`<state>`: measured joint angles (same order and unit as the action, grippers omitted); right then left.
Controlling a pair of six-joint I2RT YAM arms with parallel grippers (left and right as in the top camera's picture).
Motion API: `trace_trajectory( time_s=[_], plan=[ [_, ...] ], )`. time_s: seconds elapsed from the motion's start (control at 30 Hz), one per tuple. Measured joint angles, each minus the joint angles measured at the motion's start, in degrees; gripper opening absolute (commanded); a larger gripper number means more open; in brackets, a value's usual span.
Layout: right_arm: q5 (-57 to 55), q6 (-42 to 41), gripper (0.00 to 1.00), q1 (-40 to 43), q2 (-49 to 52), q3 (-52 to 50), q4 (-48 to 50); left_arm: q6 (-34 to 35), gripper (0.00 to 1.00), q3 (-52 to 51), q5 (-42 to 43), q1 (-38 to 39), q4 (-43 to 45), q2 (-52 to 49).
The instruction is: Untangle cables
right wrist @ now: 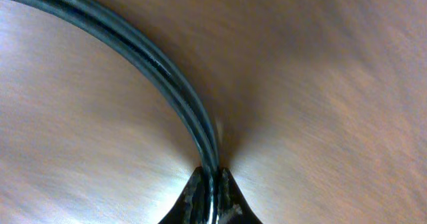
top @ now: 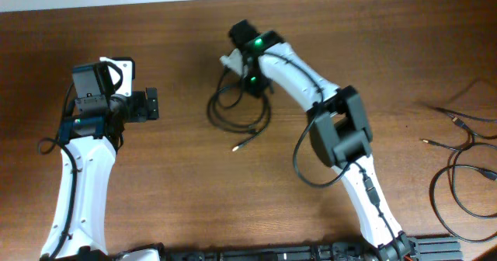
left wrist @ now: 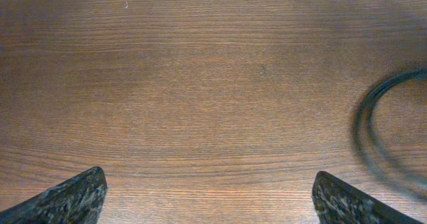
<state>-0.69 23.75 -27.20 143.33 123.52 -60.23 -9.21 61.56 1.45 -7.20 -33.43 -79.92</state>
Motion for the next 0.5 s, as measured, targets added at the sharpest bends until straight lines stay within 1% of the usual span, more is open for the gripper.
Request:
trace_trajectory(
  time_s=[0.13, 0.2, 0.3, 0.4, 0.5],
  plan=[
    [-3.65, 0.0, 0.04, 11.37, 0.0, 0.11, -1.44, 0.0, 0.99, 0.0, 0.0, 0.0, 0.0, 0.0],
    [-5.2, 0.0, 0.04, 20.17, 0.0, 0.17, -2.82, 0.0, 0.99, 0.0, 0.0, 0.0, 0.0, 0.0],
    [-5.79, -0.09, 0.04, 30.71, 0.0, 0.33, -5.07, 0.0, 0.99, 0.0, 0.0, 0.0, 0.0, 0.0],
    [-6.19, -4.33, 0.04, 44.78, 0.0, 0.35, -6.86, 0.0, 0.98, 0.0, 0.0, 0.0, 0.0, 0.0],
    [-6.43, -13.53, 0.04, 58.51, 0.0, 0.37, -8.87, 0.0, 0.99, 0.0, 0.0, 0.0, 0.0, 0.0]
  ],
)
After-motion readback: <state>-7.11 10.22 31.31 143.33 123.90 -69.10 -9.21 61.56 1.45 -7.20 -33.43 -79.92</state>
